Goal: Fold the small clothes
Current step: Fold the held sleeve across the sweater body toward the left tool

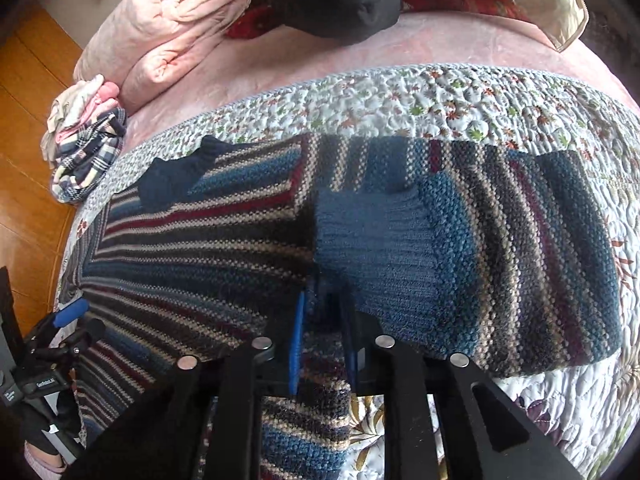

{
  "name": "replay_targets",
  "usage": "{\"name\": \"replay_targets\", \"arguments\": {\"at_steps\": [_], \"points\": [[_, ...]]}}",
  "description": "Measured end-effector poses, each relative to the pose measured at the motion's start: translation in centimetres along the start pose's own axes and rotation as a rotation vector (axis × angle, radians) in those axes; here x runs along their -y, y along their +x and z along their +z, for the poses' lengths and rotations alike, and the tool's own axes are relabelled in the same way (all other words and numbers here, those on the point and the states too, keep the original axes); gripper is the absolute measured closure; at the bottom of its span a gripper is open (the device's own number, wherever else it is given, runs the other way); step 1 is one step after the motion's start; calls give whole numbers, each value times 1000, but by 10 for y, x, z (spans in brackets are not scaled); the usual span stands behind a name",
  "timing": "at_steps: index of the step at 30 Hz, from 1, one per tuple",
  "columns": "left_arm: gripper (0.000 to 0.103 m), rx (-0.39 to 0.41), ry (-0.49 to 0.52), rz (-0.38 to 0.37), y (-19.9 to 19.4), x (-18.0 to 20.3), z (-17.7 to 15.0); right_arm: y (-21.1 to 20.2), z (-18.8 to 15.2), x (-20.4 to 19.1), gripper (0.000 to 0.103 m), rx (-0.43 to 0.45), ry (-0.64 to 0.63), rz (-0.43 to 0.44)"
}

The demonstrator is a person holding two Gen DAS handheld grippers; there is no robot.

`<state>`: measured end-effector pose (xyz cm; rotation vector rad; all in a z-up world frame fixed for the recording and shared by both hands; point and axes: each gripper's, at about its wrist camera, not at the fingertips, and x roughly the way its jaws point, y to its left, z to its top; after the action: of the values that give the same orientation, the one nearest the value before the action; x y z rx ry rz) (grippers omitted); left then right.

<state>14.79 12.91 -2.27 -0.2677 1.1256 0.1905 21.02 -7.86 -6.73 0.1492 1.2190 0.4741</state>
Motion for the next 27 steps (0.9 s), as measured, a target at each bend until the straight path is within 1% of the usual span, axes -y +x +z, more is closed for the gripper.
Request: {"name": "replay_targets", "arguments": {"at_steps": [3, 6, 7, 12, 15, 16, 17, 19, 21, 22, 23, 24, 27], "points": [[3, -20, 11, -95, 3, 25, 11, -17, -10, 2, 80, 22, -17, 51], [4, -58, 32, -199, 11, 58, 23, -40, -24, 14, 80, 60, -13, 30], [4, -70, 39, -217, 16, 68, 25, -47, -29, 22, 80, 68, 3, 29], [4, -137, 70, -272, 41, 119, 33, -71, -49, 67, 80, 93, 91, 0], [6, -163, 94, -264, 56, 144, 36, -77, -58, 90, 80, 106, 140, -14], [9, -173, 103, -258, 62, 154, 38, -78, -60, 97, 80, 111, 154, -17], [17, -185, 109, -253, 69, 161, 39, -79, -61, 103, 80, 116, 168, -18], [29, -223, 115, -261, 84, 175, 42, -81, -64, 112, 80, 124, 188, -18], [31, -249, 95, -262, 97, 183, 46, -83, -65, 117, 80, 133, 193, -22], [34, -261, 89, -256, 103, 187, 48, -84, -66, 119, 80, 136, 189, -25], [41, -268, 87, -254, 108, 190, 48, -85, -67, 120, 80, 139, 183, -33], [47, -267, 91, -249, 111, 193, 49, -86, -68, 119, 80, 141, 177, -42], [69, -227, 104, -217, 108, 199, 51, -87, -71, 120, 80, 140, 170, -57]]}}
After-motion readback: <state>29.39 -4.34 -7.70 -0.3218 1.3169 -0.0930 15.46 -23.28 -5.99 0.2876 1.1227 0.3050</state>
